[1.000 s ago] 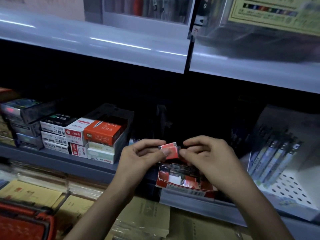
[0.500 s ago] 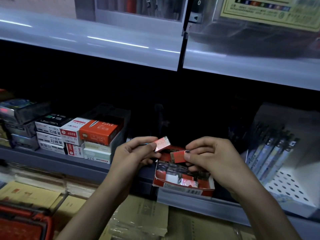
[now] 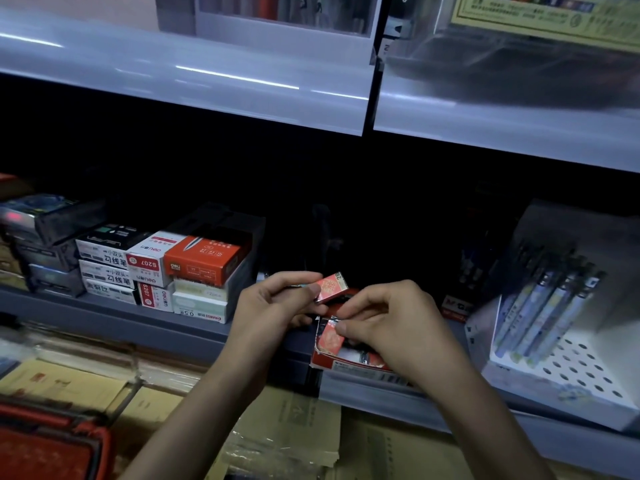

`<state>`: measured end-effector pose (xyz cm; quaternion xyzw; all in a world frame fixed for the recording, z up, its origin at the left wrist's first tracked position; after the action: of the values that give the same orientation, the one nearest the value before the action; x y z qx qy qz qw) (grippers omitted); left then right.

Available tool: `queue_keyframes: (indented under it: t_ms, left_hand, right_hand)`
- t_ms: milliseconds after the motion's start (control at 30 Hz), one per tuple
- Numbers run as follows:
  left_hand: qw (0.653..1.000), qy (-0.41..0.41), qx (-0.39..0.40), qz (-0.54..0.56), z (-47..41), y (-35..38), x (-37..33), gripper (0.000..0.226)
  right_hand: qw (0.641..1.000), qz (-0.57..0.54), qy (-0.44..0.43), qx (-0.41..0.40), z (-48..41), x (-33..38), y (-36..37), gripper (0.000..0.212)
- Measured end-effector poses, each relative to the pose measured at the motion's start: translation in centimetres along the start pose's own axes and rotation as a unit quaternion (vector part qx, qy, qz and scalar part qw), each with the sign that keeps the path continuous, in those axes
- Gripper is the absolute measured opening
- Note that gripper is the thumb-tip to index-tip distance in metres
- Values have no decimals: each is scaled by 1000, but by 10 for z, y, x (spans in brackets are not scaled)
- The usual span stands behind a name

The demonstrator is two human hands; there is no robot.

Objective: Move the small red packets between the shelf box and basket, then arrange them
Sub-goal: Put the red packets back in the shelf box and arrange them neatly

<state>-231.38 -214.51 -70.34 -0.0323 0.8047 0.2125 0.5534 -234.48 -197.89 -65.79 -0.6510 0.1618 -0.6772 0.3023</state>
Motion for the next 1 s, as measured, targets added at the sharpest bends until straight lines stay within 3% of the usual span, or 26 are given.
queue_keyframes:
  t_ms: [433, 567, 633, 700, 1000]
  left_hand:
    - [1000, 17, 1, -24, 1, 0, 0, 20]
    - [999, 15, 24, -18, 2, 1, -1, 20]
    - [999, 19, 39, -13, 3, 2, -2, 19]
    - [998, 22, 59, -14, 3, 3, -3, 19]
    - [994, 68, 73, -33, 5, 5, -2, 15]
  right_hand:
    - [994, 78, -25, -69, 6, -2, 16, 16]
    - [993, -21, -17, -113, 5, -1, -4, 10]
    - [991, -102, 13, -84, 5, -2, -12, 5]
    - [989, -142, 31, -40, 4, -4, -12, 14]
    - [990, -126, 1, 68, 11, 5, -15, 14]
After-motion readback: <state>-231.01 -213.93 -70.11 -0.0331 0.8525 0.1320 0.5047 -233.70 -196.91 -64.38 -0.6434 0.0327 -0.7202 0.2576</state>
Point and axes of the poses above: each hand's wrist, its own z-axis away from the middle knuckle, its own y-axis out of the palm, x = y × z, the point moved 3 cm from there along -z, towards the middle knuckle, and after that the axes turned 14 degrees about y, right-handed, at the moved point
